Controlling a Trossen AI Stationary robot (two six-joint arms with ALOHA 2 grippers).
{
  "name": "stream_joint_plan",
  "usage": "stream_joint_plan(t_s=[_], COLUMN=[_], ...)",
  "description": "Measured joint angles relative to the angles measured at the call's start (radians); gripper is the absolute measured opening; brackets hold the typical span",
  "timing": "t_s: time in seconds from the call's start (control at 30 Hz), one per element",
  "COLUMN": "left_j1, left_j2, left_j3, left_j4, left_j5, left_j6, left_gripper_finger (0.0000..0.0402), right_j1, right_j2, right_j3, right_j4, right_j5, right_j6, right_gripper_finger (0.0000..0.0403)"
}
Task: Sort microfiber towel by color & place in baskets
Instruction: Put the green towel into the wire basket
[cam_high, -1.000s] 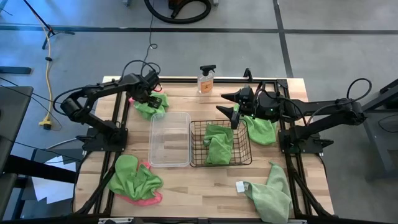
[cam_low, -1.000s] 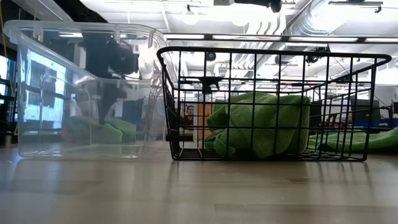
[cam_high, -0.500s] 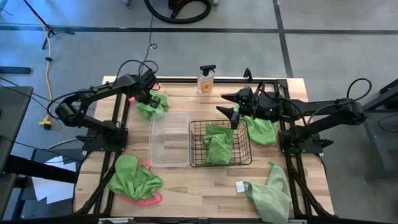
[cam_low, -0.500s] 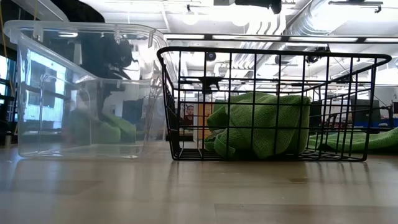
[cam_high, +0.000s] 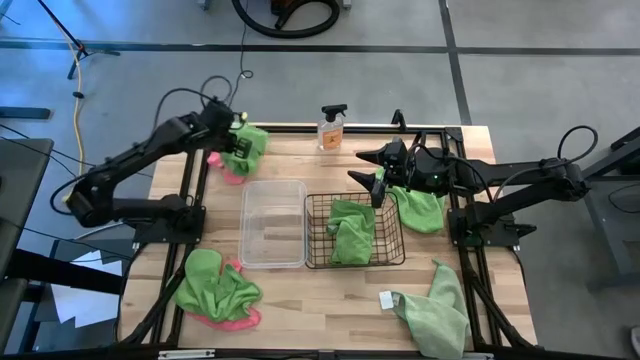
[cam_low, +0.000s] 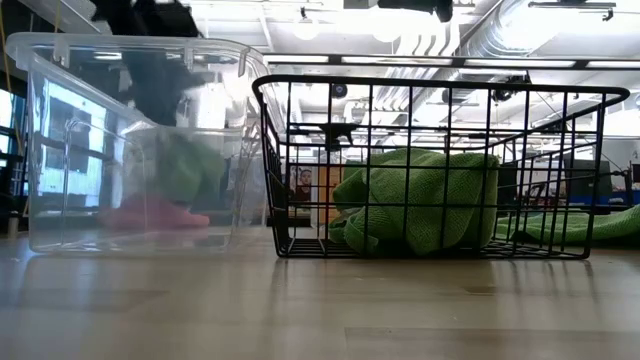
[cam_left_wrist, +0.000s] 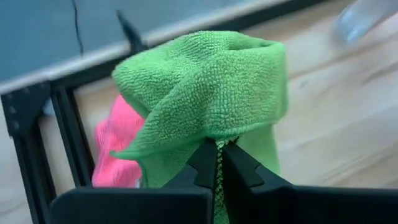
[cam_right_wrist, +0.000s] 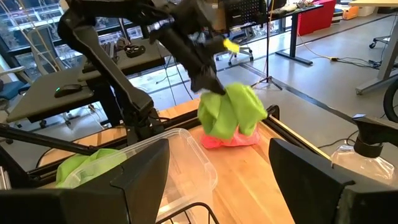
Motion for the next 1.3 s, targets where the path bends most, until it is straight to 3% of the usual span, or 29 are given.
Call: stream_joint_plan(t_s=[0.33,0.63,0.97,1.13,1.3], left_j1=[-0.017,-0.115,-0.424,-0.594,-0.753], left_j2=[-0.123,-0.269,-0.407,-0.386,-0.32], left_j3=[0.143,0.118,-0.114,-0.202,-0.205], left_j4=[0.018,0.226,0.621,0.865,1.018], left_j5=[0.011,0.175,0.203,0.197,0.193], left_j6=[0.084,0.136,0.027,0.009,0.047], left_gripper_finger=[0.0,0.0,0.0,0.0,0.0], right_j1=[0.0,-0.001,-0.001,-0.001,-0.001], right_j2=[0.0,0.0,-0.02,-0.057,-0.077], right_j3=[0.0,0.0,0.001,0.001,0.001], right_j4=[0.0,0.0,0.004,0.012,0.053], right_j5=[0.001,0.002,-0.006,-0.085,-0.237], right_j6=[-0.011,-0.012,-0.045,-0.043,0.001], right_gripper_finger=[0.0272,0.0272,0.0272,0.0272,0.0272])
